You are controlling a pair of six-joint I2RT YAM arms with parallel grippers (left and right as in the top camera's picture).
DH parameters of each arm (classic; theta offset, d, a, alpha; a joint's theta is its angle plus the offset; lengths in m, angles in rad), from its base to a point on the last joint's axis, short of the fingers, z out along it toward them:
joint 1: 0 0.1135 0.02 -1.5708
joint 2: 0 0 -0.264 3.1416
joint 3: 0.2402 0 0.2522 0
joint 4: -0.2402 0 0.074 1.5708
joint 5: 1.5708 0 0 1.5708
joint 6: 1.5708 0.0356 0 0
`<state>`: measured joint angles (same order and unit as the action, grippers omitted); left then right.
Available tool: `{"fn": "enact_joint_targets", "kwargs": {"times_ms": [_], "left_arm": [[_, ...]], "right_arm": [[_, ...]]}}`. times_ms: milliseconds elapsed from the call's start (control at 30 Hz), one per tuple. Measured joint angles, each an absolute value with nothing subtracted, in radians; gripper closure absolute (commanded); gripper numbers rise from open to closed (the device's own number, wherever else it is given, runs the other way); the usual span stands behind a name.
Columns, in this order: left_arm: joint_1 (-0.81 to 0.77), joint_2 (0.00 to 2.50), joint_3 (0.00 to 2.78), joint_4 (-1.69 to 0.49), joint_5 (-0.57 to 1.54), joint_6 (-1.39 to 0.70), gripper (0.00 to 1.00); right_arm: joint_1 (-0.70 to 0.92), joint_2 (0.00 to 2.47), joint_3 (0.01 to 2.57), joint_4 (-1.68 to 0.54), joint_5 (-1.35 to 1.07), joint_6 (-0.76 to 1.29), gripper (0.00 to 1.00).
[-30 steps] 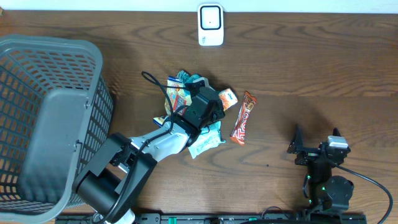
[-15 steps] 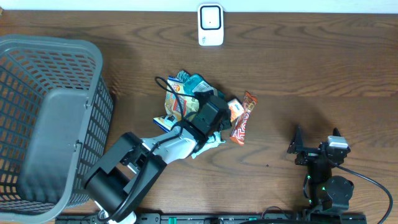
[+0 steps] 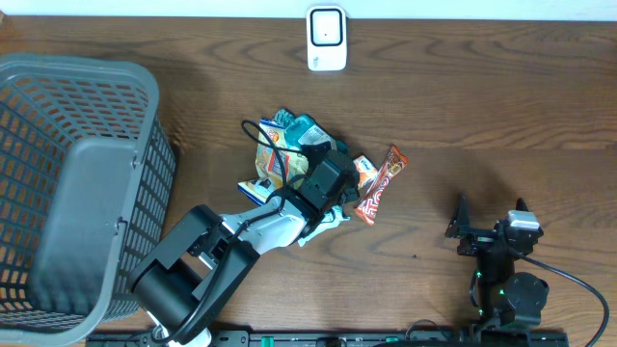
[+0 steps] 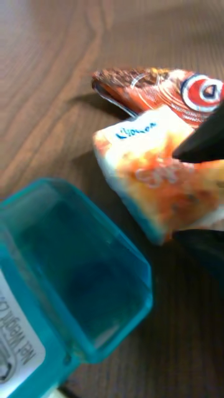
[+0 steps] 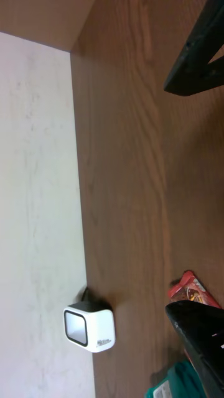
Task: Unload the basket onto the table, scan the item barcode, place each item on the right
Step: 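Carry the orange box beside the candy bar and release it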
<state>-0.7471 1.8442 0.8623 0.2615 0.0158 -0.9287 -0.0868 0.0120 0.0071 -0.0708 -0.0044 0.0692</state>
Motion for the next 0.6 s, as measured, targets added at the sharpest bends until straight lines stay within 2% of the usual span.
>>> {"fn": "enact_joint_targets", "kwargs": {"times_ms": [67, 133, 233, 433, 600], "left_arm": [[-0.747, 1.844, 0.862, 0.273, 0.015, -0.939, 0.31], [-0.747, 1.844, 0.862, 0.276, 0.015, -0.944, 0.22], [-0.747, 1.844, 0.862, 0.278, 0.014, -0.946, 0.21], [-0.747, 1.826, 0.862, 0.270, 0.020, -0.903, 0.02], [-0.747, 1.700, 0.876, 0.204, 0.001, -0.724, 0.01]], "right_arm": [[-0.087, 0.012, 0.007, -0.071, -0.005, 0.069, 0.01], [-0.087, 0.012, 0.007, -0.071, -0.005, 0.069, 0.01], [-0.087, 0.012, 0.007, -0.071, -0.004, 0.069, 0.01], [-0.087, 0.012, 0.007, -0.071, -0.005, 0.069, 0.01], [-0.087, 0.012, 0.007, -0.071, -0.004, 0.069, 0.01]]}}
